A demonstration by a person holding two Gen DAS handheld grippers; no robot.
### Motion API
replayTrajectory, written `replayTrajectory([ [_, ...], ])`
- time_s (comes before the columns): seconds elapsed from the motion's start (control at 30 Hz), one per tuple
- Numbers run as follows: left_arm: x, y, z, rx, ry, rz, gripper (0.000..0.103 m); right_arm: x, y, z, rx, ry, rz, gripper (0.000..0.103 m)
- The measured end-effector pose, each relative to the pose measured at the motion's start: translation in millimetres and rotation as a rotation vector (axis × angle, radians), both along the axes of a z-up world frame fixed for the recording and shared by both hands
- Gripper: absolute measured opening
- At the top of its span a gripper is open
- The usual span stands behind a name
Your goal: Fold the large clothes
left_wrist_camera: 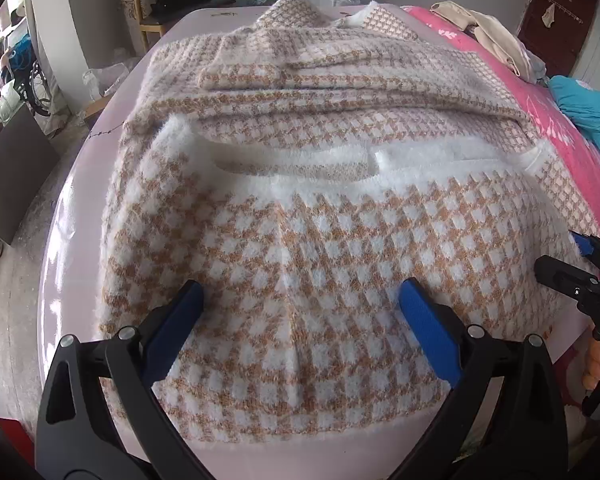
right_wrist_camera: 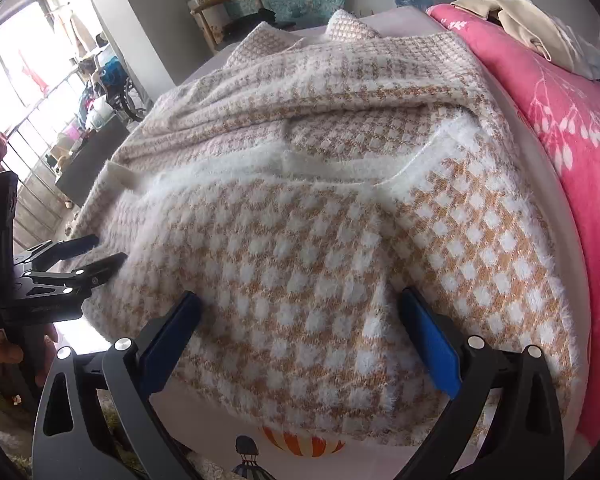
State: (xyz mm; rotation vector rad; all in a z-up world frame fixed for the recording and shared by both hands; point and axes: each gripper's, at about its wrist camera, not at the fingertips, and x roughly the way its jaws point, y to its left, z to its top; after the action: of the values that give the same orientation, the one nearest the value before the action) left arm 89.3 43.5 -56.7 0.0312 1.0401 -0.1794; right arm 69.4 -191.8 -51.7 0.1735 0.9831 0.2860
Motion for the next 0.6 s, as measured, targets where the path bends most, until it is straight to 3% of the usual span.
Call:
replayTrajectory([
  [0.43, -0.4, -3.4, -2.5, 0.029, -0.014, -0.020, 0.095, 1.0, 6.5, -1.6, -0.033, -0.009, -0.019, 0.097],
  [0.6, -0.3, 3.4, 2.0, -0.015, -0.016, -0.036, 0.095, 4.0, 4.3, 1.8, -0.030, 0.023, -0.005, 0.097],
])
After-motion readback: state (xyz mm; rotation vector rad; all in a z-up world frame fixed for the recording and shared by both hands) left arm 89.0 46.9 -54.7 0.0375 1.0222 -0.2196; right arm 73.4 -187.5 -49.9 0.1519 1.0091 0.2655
